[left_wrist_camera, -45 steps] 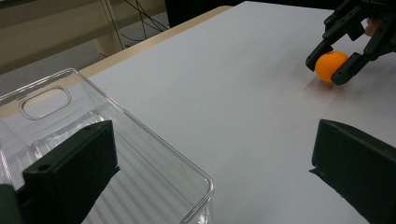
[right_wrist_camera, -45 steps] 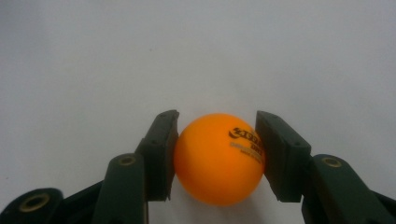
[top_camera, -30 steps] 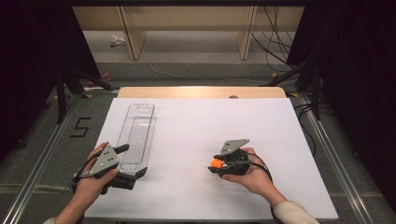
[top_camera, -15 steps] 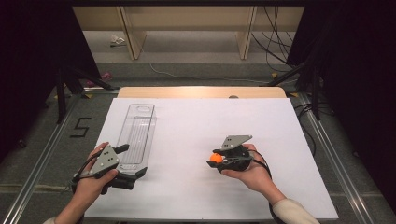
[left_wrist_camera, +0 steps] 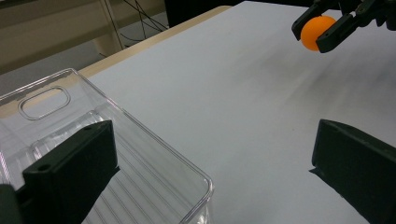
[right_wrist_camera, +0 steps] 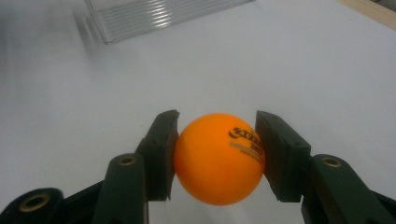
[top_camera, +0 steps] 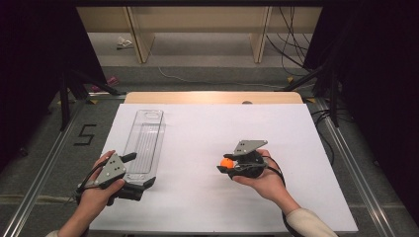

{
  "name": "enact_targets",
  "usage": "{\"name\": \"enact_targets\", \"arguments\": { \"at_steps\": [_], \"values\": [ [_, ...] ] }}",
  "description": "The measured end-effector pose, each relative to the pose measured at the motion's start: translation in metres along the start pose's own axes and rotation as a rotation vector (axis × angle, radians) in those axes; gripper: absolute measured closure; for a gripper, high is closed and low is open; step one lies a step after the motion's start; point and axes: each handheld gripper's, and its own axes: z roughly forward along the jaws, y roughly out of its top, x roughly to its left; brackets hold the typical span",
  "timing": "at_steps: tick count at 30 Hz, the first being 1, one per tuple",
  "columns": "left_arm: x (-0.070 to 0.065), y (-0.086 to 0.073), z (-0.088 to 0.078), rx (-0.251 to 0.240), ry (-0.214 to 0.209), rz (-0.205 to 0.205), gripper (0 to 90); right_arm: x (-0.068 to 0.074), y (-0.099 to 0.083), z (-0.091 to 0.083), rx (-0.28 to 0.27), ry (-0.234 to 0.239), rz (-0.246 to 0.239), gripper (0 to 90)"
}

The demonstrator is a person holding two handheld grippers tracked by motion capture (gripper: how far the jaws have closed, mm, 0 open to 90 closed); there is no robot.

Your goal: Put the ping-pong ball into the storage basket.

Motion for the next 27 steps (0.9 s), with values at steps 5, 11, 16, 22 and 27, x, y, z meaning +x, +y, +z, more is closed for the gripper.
{"name": "enact_targets", "arguments": {
  "at_steps": [5,11,16,22,27],
  "values": [
    [0.000,0.000,0.000,-0.001,0.000,0.000,0.0,0.000,0.003,0.001,-0.009,-0.002,-0.002,51.4],
    [0.000,0.000,0.000,-0.002,0.000,-0.002,0.0,0.001,0.006,0.003,-0.020,0.003,-0.002,51.4],
    [0.000,0.000,0.000,-0.003,0.002,-0.003,0.0,0.001,0.010,0.006,-0.026,0.002,-0.004,51.4],
    [0.000,0.000,0.000,-0.003,0.002,-0.003,0.0,0.001,0.014,0.008,-0.037,0.004,-0.009,51.4],
    [0.000,0.000,0.000,-0.003,0.001,-0.003,0.0,0.001,0.016,0.010,-0.040,0.007,-0.012,51.4]
  ]
}}
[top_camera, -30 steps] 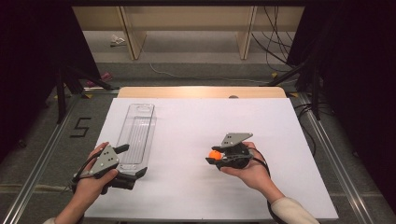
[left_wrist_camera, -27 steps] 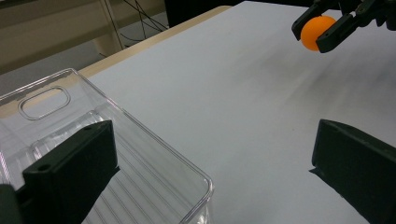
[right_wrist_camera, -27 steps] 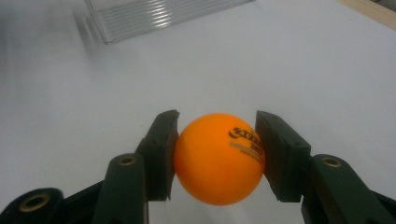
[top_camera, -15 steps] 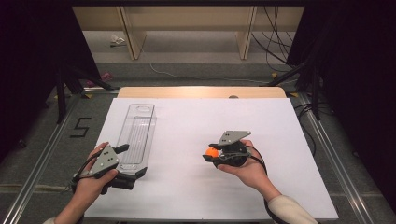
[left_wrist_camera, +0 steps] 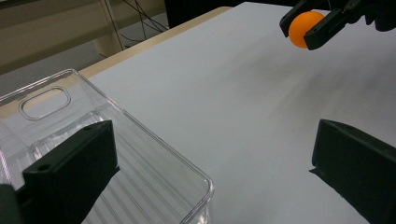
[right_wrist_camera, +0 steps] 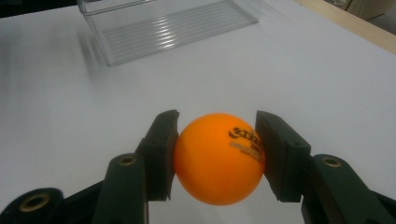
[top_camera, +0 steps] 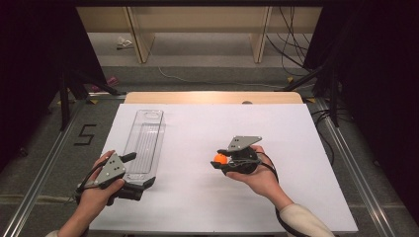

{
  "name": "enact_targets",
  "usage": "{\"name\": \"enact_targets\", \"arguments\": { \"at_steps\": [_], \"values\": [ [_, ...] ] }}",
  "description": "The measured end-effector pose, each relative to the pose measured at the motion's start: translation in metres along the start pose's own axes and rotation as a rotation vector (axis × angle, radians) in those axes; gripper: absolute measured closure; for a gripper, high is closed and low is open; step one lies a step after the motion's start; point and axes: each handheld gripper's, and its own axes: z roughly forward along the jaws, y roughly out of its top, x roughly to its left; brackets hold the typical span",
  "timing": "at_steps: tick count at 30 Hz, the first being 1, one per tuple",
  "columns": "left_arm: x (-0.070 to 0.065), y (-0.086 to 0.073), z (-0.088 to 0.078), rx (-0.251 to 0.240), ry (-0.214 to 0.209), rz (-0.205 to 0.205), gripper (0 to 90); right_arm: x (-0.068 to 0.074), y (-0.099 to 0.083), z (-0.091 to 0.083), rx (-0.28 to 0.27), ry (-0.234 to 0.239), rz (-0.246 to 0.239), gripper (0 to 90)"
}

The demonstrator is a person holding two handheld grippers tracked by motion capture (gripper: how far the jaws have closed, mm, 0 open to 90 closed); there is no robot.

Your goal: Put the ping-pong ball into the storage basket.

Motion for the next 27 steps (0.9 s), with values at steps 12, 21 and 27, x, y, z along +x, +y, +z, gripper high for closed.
{"name": "enact_targets", "arguments": {
  "at_steps": [12,21,27],
  "values": [
    [0.000,0.000,0.000,0.000,-0.001,0.000,0.0,-0.001,0.005,0.005,-0.006,0.002,-0.003,51.4],
    [0.000,0.000,0.000,0.000,-0.001,0.000,0.0,-0.002,0.009,0.007,-0.014,0.001,-0.006,51.4],
    [0.000,0.000,0.000,-0.001,-0.001,0.000,0.0,-0.002,0.012,0.011,-0.017,0.000,-0.006,51.4]
  ]
}}
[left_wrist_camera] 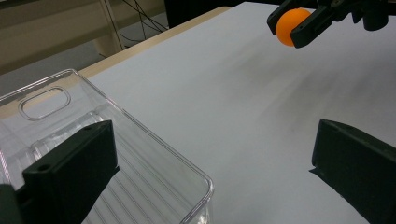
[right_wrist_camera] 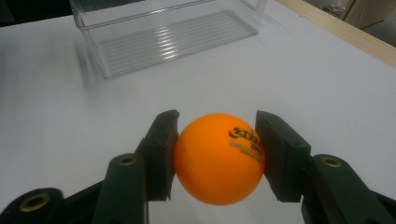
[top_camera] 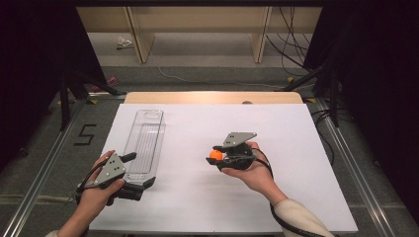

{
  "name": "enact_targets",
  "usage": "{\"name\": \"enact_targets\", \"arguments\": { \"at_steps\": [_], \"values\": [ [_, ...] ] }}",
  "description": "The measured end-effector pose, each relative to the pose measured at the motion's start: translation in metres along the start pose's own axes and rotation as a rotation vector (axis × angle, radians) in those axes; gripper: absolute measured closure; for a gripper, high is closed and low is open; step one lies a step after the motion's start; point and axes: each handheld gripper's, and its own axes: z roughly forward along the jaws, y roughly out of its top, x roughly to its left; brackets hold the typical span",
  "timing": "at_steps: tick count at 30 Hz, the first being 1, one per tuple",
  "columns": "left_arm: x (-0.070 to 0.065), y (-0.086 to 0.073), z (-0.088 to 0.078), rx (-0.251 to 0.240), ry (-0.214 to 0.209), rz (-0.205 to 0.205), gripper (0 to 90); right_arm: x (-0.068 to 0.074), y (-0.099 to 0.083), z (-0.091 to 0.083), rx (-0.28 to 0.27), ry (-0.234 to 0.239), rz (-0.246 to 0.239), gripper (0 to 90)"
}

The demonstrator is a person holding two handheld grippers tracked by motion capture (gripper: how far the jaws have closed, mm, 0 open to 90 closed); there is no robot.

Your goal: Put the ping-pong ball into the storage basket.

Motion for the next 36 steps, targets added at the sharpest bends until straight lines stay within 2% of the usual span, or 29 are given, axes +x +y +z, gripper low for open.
{"name": "enact_targets", "arguments": {
  "at_steps": [36],
  "values": [
    [0.000,0.000,0.000,-0.001,-0.002,0.000,0.0,-0.005,0.018,0.020,-0.016,-0.002,0.004,51.4]
  ]
}}
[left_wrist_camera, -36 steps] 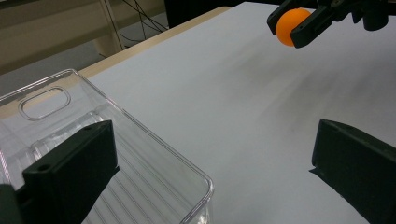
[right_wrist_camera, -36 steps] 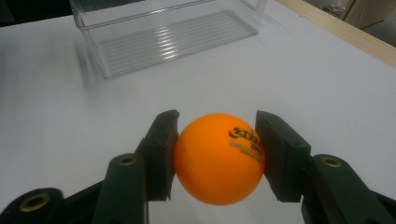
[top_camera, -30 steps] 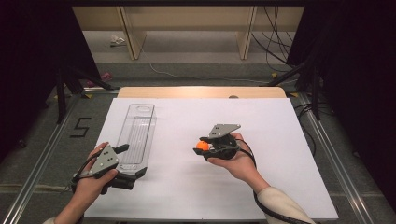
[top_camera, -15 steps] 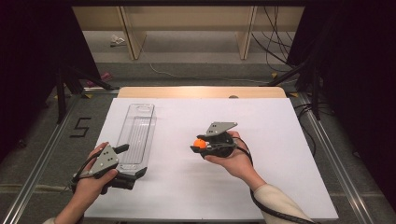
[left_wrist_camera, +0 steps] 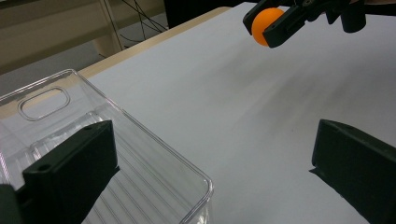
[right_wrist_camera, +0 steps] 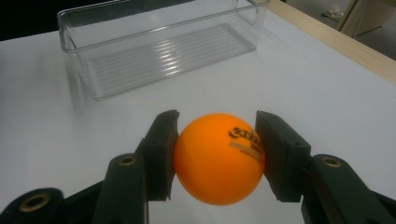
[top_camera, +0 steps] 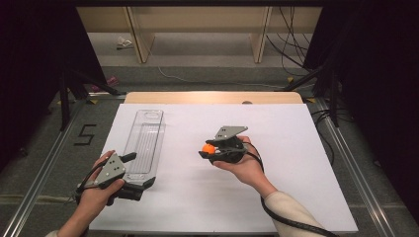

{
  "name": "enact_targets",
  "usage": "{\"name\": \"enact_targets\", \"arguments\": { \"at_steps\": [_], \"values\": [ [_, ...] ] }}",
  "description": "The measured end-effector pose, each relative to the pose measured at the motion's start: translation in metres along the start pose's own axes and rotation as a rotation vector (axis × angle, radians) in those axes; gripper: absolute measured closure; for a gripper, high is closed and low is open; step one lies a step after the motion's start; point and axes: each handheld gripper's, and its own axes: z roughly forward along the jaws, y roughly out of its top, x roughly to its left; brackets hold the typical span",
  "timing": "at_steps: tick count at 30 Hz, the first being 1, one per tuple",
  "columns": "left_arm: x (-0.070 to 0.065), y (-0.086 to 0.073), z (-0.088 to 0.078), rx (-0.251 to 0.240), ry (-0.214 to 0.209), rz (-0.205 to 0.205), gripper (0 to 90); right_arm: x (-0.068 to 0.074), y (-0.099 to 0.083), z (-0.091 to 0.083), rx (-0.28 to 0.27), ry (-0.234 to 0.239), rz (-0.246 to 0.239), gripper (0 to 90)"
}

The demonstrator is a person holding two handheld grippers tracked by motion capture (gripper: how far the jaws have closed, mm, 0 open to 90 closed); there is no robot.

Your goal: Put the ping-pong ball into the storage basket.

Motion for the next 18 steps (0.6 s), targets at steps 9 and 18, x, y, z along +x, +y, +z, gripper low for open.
{"name": "enact_targets", "arguments": {
  "at_steps": [9,18],
  "values": [
    [0.0000,0.0000,0.0000,0.000,-0.001,0.000,0.0,-0.0024,0.0033,0.0037,-0.007,-0.002,0.005,51.5],
    [-0.0001,0.0000,0.0000,0.000,-0.001,0.000,0.0,-0.0030,0.0073,0.0084,-0.010,-0.002,0.005,51.4]
  ]
}}
